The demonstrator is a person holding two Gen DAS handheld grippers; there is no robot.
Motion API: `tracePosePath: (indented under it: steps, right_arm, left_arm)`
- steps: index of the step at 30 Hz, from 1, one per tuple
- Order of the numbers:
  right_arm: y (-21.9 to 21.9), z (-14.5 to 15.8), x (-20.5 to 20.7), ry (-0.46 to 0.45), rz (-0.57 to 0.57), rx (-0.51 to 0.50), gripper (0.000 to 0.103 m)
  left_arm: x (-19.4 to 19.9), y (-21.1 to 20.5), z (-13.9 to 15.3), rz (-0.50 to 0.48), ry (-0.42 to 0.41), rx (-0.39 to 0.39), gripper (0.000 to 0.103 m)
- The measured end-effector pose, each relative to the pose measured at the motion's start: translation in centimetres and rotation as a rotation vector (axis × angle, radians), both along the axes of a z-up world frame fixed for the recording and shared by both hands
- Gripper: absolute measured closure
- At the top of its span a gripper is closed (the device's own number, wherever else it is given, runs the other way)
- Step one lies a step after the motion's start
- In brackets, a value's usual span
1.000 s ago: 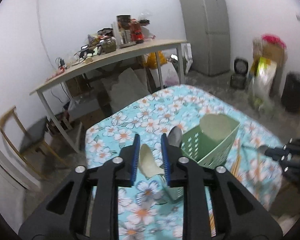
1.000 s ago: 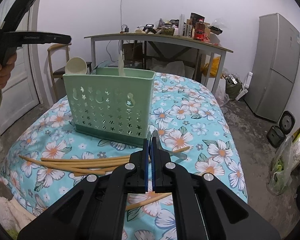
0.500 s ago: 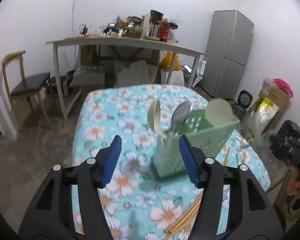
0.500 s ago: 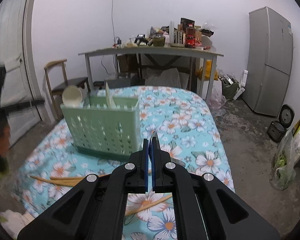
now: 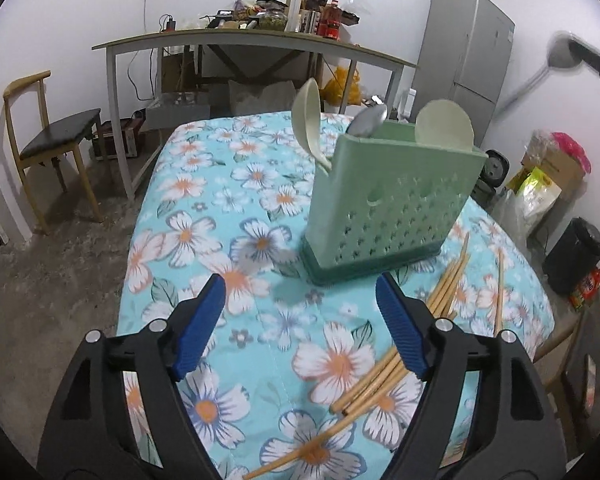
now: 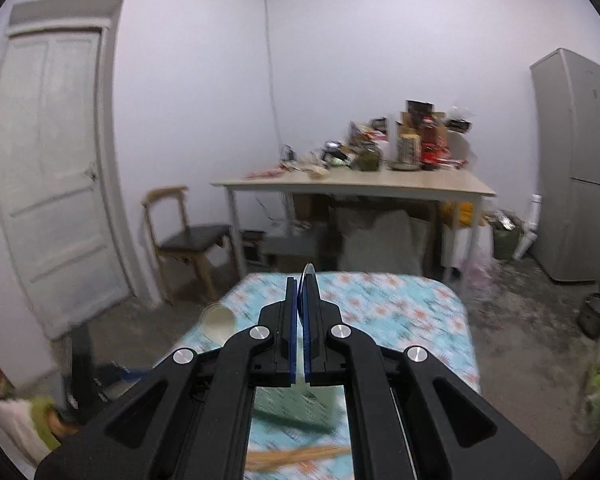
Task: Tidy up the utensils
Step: 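Carry the metal spoon over the caddy and release it with the right tool, then grasp a single wooden chopstick with the right tool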
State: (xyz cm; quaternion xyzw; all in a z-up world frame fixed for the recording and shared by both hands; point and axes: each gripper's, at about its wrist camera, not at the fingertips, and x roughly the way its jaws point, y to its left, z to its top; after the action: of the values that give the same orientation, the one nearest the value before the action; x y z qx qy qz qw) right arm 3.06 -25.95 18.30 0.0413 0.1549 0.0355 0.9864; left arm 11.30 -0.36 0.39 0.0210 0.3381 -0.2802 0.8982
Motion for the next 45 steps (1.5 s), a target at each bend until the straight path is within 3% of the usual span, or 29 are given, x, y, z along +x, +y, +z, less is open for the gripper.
tracePosePath:
  steps: [8,19,24,28,30,32,37,41,45]
  right_arm:
    - [1.2,-0.7,3.0,0.051,0.049,0.046,0.101]
    - [1.2,-2.5,4.9,0.153,0.046,0.086,0.101]
    - [-0.3,-5.0,7.6,0.259,0.032,0.165,0.100]
    - [-1.6,-6.9,9.6,0.347,-0.018,0.195,0.097]
    - [-2.0,-7.2,9.3,0.375,-0.023,0.221,0.088]
    - [-2.5,-7.0,8.3,0.385,-0.045,0.240,0.074]
    - [-4.4,-8.3,4.0,0.426,-0.112,0.336,0.068]
    - [-6.1,-14.4,0.3,0.522,-0.204,0.467,0.066]
    - [-7.5,-22.5,-2.1,0.650,-0.237,0.690,0.066]
  left_arm:
    - [-0.5,-0.3,-1.2,-0.008,0.017,0.010,0.027]
    - [0.6,-1.2,-0.8,-0.016,0.000,0.026,0.024]
    - [1.1,-2.1,-0.7,-0.036,0.025,0.037,0.024]
    - [1.0,-2.8,-1.4,-0.057,0.061,0.036,0.024]
    - [0.7,-3.1,-1.9,-0.043,0.065,0.049,0.024]
    - [0.7,-3.3,-2.4,-0.026,0.096,0.047,0.024]
    - [0.3,-3.8,-2.3,0.029,0.130,0.052,0.024]
    - [-1.5,-3.7,-1.3,0.096,0.041,0.088,0.024]
    - [-2.3,-3.3,-2.0,0.083,0.088,0.037,0.023]
